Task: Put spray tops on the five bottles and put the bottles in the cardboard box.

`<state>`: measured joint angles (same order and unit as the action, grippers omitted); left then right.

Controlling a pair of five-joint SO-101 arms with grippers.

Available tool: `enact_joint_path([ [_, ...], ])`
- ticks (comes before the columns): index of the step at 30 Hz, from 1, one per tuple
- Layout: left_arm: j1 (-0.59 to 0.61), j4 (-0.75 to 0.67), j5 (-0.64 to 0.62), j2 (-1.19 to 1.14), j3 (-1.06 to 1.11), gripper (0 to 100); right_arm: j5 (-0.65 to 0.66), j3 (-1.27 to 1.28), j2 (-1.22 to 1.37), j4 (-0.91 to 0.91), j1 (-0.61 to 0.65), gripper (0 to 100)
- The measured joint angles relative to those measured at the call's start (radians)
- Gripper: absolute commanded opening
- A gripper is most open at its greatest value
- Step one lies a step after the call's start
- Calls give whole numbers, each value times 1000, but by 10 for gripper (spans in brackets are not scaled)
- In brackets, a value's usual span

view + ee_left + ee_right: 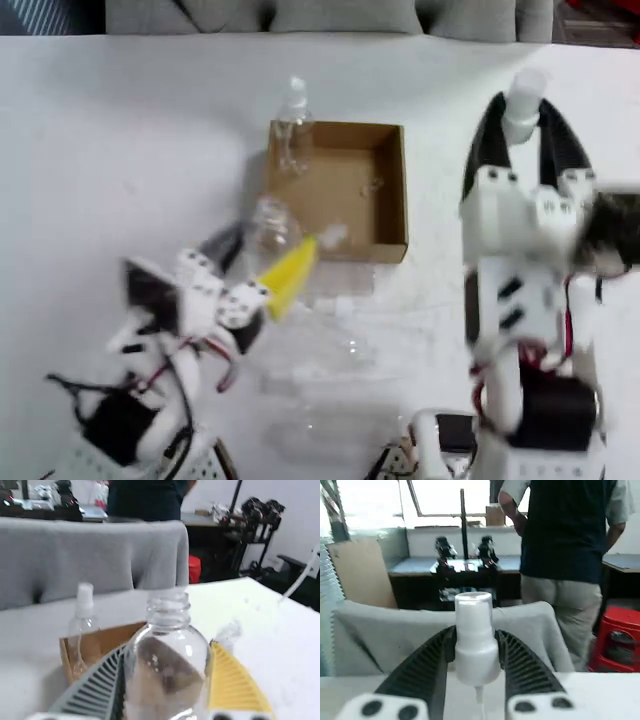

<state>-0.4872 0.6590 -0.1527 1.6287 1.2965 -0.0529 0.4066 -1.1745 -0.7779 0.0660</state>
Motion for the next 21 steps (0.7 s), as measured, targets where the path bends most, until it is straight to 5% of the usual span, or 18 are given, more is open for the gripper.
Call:
enact_joint_path([
  [12,-35,-133,0,46,207,20,-41,-2,-152,37,376,17],
  [21,-35,-54,0,184,264,20,-44,-2,40,146,402,17],
])
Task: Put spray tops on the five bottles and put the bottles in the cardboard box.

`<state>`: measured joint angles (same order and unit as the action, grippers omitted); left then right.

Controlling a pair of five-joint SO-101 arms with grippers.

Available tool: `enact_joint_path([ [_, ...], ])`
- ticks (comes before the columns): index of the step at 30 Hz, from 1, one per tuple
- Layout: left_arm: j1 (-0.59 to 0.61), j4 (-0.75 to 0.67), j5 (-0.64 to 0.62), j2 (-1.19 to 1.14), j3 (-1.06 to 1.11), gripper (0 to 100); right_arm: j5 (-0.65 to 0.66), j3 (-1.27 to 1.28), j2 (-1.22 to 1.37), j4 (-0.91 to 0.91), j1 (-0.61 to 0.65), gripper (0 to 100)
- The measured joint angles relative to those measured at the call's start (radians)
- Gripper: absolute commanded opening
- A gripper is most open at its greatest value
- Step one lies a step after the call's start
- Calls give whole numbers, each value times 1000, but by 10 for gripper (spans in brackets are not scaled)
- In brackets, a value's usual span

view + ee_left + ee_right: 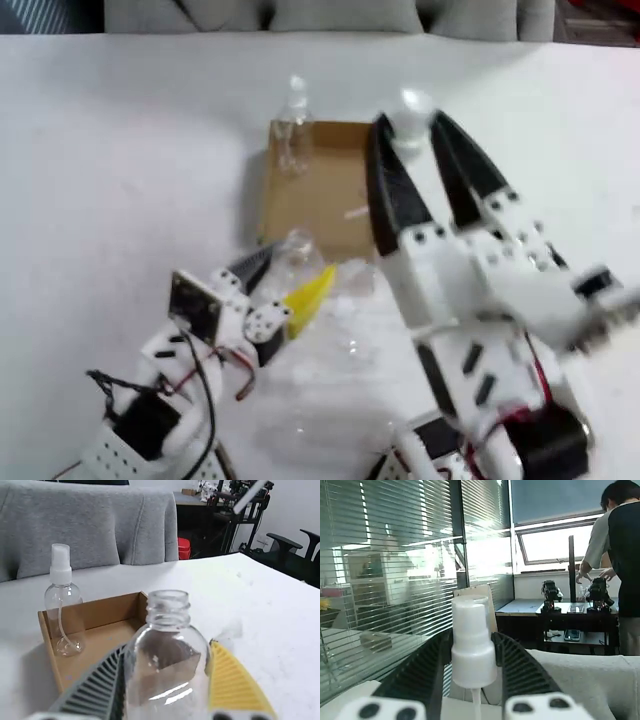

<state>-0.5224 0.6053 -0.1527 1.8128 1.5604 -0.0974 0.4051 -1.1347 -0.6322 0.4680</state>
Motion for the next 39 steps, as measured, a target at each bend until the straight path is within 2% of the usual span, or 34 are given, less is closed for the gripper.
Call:
enact_joint_path([
  [9,0,0,0,0,0,20,0,2,181,48,97,16],
  [15,0,0,0,0,5,20,0,2,253,48,101,16],
  [25,0,0,0,0,63,20,0,-14,261,48,109,16],
  [34,0,0,0,0,63,20,0,-71,258,-97,132,16],
  [39,0,0,0,0,63,20,0,-61,222,-104,127,18],
])
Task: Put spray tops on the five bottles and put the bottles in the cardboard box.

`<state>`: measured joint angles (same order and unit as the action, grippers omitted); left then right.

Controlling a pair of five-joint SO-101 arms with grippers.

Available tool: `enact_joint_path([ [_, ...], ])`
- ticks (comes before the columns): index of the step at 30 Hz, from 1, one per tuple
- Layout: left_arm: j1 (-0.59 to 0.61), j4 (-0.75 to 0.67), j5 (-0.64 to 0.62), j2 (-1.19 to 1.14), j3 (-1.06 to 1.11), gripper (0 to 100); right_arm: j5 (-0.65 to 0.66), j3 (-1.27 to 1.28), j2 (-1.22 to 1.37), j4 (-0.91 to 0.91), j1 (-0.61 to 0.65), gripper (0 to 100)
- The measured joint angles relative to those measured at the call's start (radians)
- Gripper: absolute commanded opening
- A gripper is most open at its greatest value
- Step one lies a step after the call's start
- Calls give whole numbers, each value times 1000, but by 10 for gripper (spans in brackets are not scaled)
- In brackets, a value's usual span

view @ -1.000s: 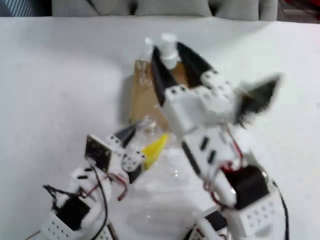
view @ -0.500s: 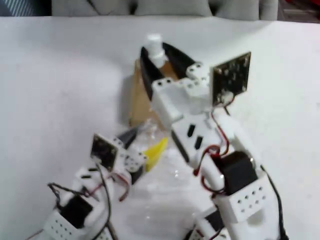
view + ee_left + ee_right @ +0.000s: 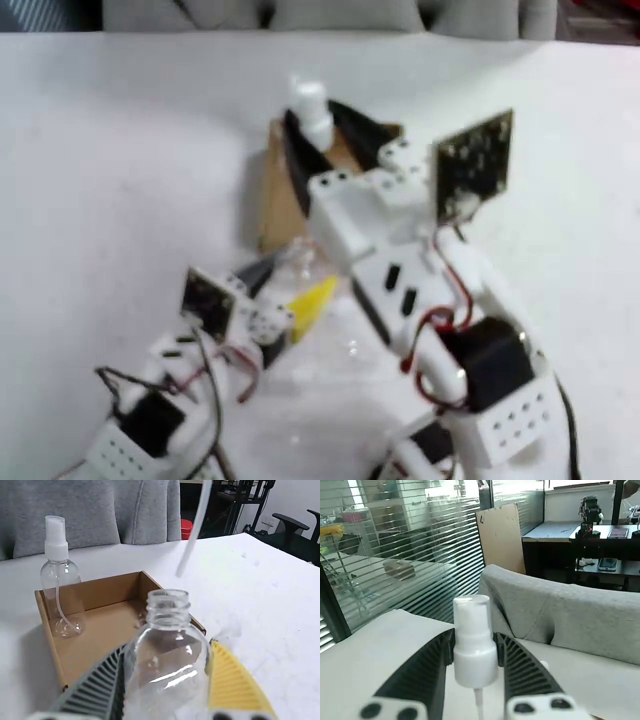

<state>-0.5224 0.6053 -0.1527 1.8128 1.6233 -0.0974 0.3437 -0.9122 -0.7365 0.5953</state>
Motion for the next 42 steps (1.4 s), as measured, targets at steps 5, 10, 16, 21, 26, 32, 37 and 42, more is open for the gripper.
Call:
enact_joint_path([
  [5,0,0,0,0,0,20,0,72,-14,2,3,18],
  [10,0,0,0,0,0,20,0,89,-14,71,5,16],
  [16,0,0,0,0,0,20,0,117,-15,83,3,16],
  [21,0,0,0,0,0,20,-5,192,-14,83,3,16],
  [26,0,0,0,0,0,20,-12,288,-14,87,11,16],
  [32,0,0,0,0,0,20,-68,384,-66,87,49,16],
  [37,26,0,0,0,0,20,-71,460,-163,87,75,16],
  [42,28,0,0,0,0,20,-72,555,-253,87,75,16],
])
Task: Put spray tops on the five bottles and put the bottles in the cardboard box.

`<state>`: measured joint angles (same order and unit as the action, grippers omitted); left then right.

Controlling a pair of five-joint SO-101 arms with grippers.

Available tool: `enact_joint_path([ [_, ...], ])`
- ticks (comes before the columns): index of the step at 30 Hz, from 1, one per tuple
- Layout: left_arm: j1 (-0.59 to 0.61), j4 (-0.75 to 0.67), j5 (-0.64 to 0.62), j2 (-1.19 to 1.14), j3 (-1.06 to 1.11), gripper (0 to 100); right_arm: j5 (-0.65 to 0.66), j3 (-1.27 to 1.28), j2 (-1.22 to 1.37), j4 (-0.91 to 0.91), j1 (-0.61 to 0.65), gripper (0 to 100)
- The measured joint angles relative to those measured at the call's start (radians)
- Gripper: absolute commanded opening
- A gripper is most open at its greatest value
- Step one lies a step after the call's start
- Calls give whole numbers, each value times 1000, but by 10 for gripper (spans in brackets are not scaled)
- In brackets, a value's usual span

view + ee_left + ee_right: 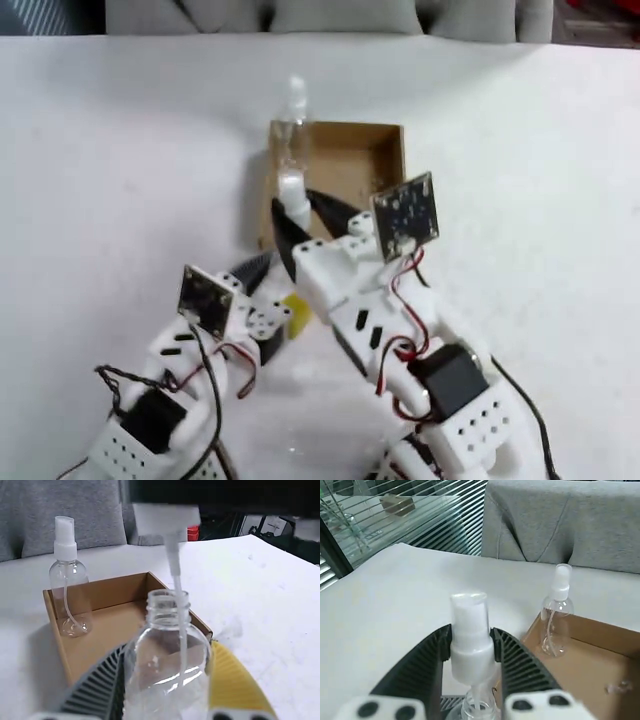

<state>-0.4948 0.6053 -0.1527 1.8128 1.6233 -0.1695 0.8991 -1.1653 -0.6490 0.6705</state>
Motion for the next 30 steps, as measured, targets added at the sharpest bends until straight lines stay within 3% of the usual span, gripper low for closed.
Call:
enact_joint_path([
  [30,3,-43,0,0,68,20,-8,196,-92,15,35,17],
])
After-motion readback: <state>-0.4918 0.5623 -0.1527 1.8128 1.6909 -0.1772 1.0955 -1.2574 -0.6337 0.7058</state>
